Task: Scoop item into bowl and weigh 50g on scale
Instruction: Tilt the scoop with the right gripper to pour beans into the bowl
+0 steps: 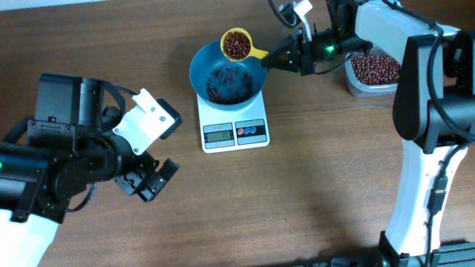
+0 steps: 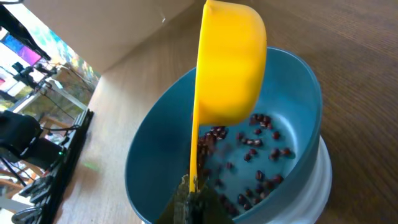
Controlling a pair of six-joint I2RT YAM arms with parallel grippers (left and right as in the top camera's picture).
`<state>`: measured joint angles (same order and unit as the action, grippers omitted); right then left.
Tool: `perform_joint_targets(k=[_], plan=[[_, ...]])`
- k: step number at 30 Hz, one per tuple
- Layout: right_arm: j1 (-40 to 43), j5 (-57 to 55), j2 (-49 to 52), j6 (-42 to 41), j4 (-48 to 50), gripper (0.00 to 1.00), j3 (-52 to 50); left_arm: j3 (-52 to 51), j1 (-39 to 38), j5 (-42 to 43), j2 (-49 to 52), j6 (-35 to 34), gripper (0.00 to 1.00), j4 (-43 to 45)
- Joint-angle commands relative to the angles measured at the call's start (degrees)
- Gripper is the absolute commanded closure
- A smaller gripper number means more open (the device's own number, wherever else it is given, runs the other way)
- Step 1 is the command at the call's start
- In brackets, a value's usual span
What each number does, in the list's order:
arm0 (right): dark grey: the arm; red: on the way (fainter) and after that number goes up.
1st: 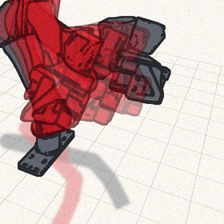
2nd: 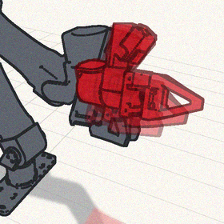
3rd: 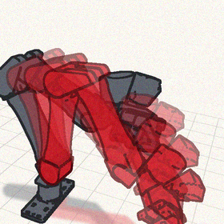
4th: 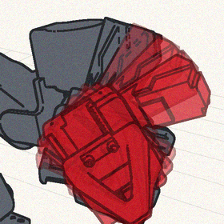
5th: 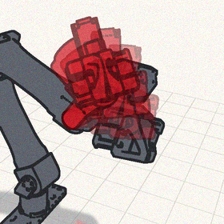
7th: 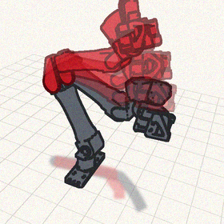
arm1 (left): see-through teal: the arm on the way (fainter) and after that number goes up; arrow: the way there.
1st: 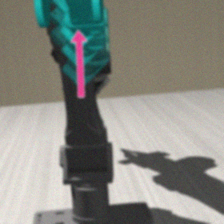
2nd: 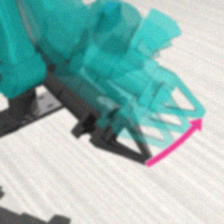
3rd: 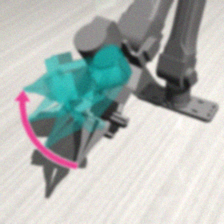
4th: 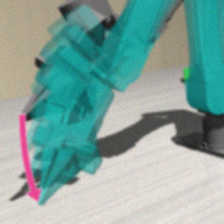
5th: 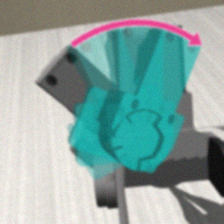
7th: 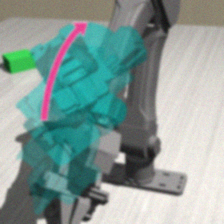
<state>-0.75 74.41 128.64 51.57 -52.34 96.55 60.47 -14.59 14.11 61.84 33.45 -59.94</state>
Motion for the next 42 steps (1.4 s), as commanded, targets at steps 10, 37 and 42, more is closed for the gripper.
perform_joint_targets(k=[10, 37, 42], plan=[[-0.3, 2.8, -2.8, 0.0, -2.3, 0.96, 4.8, -0.4, 0.3, 0.0, 0.0, 0.9, 0.01, 0.1], [-0.5, -15.3, -11.1, 0.1, -5.3, 0.96, 4.8, -0.4, 0.3, 0.0, 0.0, 0.9, 0.01, 0.1], [-0.5, -18.4, -12.7, 0.0, -5.3, 0.96, 4.8, -0.4, 0.3, 0.0, 0.0, 0.9, 0.01, 0.1]])
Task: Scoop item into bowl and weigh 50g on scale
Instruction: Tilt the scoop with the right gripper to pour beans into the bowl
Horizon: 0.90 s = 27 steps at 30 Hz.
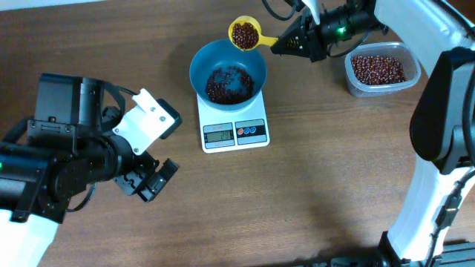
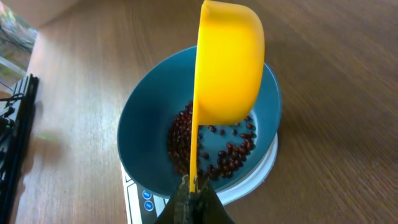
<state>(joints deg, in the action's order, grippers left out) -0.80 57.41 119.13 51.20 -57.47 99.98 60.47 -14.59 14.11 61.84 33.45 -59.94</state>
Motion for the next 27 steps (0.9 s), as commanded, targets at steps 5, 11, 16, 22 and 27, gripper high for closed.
perform_joint_targets(k=[5, 11, 16, 22, 27], plan=[[-2.1, -8.5, -4.4, 0.4, -3.0, 0.96, 1.4, -0.4, 0.3, 0.0, 0.0, 0.9, 0.01, 0.1], [-5.0, -12.3, -4.5, 0.4, -5.3, 0.96, 1.4, -0.4, 0.3, 0.0, 0.0, 0.9, 0.01, 0.1], [-5.3, -11.5, -4.6, -1.2, -6.4, 0.96, 1.4, -0.4, 0.3, 0.0, 0.0, 0.9, 0.01, 0.1], [-5.3, -11.5, -6.0, -4.9, -6.5, 0.96, 1.4, -0.4, 0.3, 0.0, 0.0, 0.9, 0.01, 0.1], [-5.3, -11.6, -8.1, -5.2, -6.5, 0.96, 1.5, -0.4, 0.3, 0.0, 0.0, 0.9, 0.01, 0.1]])
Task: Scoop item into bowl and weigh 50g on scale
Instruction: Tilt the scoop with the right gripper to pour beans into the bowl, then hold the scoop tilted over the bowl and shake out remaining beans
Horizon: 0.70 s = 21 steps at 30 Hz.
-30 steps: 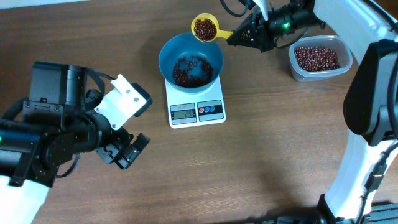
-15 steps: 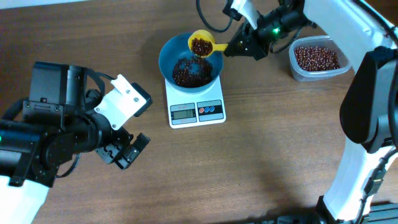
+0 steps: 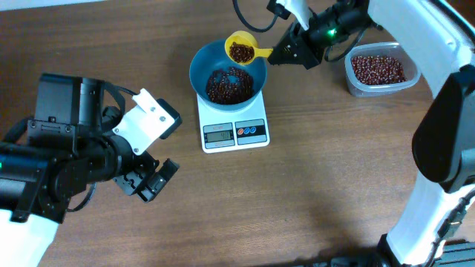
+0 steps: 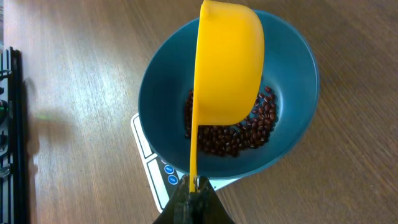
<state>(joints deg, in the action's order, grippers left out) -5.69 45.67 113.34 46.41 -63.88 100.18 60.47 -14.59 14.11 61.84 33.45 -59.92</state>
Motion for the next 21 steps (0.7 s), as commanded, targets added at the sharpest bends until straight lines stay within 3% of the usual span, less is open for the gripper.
perform_joint_targets(k=[1, 12, 15, 21], plan=[[-0.4, 0.2, -2.3, -0.4, -0.1, 0.96, 1.3, -0.4, 0.3, 0.0, 0.0, 0.9, 0.01, 0.1], [-1.6, 0.2, -2.6, -3.9, 0.1, 0.96, 1.6, -0.4, 0.3, 0.0, 0.0, 0.9, 0.01, 0.1], [-3.4, -7.4, -2.5, -3.9, 3.1, 0.96, 1.5, -0.4, 0.3, 0.0, 0.0, 0.9, 0.01, 0.1], [-4.1, -8.5, -3.2, -5.2, 2.1, 0.96, 1.7, -0.4, 0.3, 0.0, 0.0, 0.9, 0.01, 0.1]])
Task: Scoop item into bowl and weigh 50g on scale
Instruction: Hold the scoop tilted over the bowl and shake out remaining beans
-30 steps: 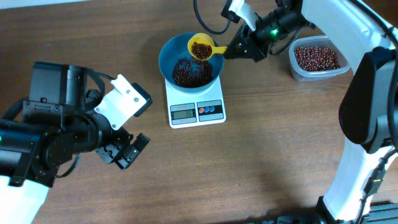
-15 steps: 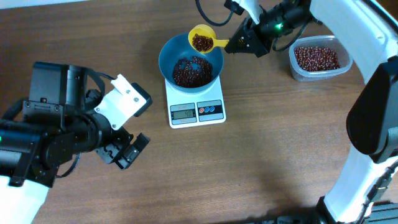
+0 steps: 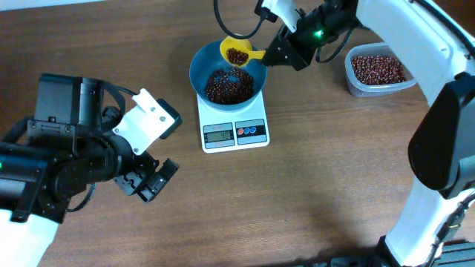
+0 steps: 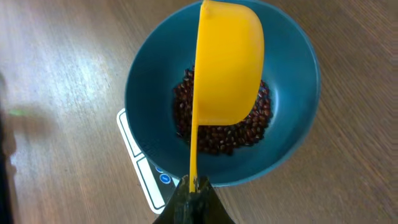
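A blue bowl (image 3: 256, 80) holding a heap of red beans (image 3: 226, 85) stands on the white scale (image 3: 234, 133) at the table's back middle. My right gripper (image 3: 276, 53) is shut on the handle of a yellow scoop (image 3: 236, 52), which carries beans and hangs over the bowl's far rim. In the right wrist view the scoop (image 4: 229, 62) covers much of the bowl (image 4: 149, 93), with the handle pinched at the gripper (image 4: 194, 186). My left gripper (image 3: 152, 182) rests low at the left, away from the scale, jaws apart and empty.
A clear tub of red beans (image 3: 378, 69) sits at the back right, beside the right arm. The scale's display and two round buttons (image 3: 251, 131) face the front. The bulky left arm (image 3: 67, 159) fills the left side of the table.
The scoop has shifted slightly left and further over the bowl's rim. The bean heap in the bowl looks a little larger. The left arm has not moved.
First the scoop, full of beans, hung over the bowl's far rim with few beans in the bowl. Then it was behind the bowl with more beans inside. After that it was back over the rim, and the heap has grown since.
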Controlling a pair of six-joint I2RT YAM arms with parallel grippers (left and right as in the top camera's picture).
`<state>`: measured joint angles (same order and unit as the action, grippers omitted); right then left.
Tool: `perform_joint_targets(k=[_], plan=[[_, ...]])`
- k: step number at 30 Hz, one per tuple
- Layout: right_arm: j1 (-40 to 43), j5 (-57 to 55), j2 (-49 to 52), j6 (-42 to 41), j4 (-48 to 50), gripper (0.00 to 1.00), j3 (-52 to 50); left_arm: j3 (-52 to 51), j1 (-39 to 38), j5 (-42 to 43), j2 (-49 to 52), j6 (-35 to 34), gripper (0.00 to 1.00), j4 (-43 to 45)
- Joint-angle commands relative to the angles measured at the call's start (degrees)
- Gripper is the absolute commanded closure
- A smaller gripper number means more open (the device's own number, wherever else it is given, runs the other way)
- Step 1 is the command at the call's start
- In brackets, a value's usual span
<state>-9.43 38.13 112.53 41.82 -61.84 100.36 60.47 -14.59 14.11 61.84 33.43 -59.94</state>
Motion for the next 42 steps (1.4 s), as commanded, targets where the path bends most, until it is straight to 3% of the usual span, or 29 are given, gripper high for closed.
perform_joint_targets(k=[1, 19, 22, 24, 31, 33, 42], plan=[[-0.3, -0.9, -2.4, -0.6, -0.4, 0.96, 1.6, -0.4, 0.3, 0.0, 0.0, 0.9, 0.01, 0.1], [-1.4, -2.0, -3.5, -11.3, 0.0, 0.96, 2.1, -0.4, 0.3, 0.0, 0.0, 0.9, 0.01, 0.1], [-2.3, -8.3, -3.1, -10.8, 1.0, 0.96, 1.8, -0.4, 0.3, 0.0, 0.0, 0.9, 0.01, 0.1], [-3.0, -3.8, -3.8, -11.3, 0.8, 0.96, 3.0, -0.4, 0.3, 0.0, 0.0, 0.9, 0.01, 0.1], [-4.0, -11.5, -3.3, -11.3, 0.9, 0.96, 2.4, -0.4, 0.3, 0.0, 0.0, 0.9, 0.01, 0.1], [-4.7, -7.2, -3.9, -11.3, -0.2, 0.96, 3.2, -0.4, 0.3, 0.0, 0.0, 0.9, 0.01, 0.1], [-4.8, -8.2, -3.6, -11.3, -0.8, 0.96, 2.9, -0.4, 0.3, 0.0, 0.0, 0.9, 0.01, 0.1]])
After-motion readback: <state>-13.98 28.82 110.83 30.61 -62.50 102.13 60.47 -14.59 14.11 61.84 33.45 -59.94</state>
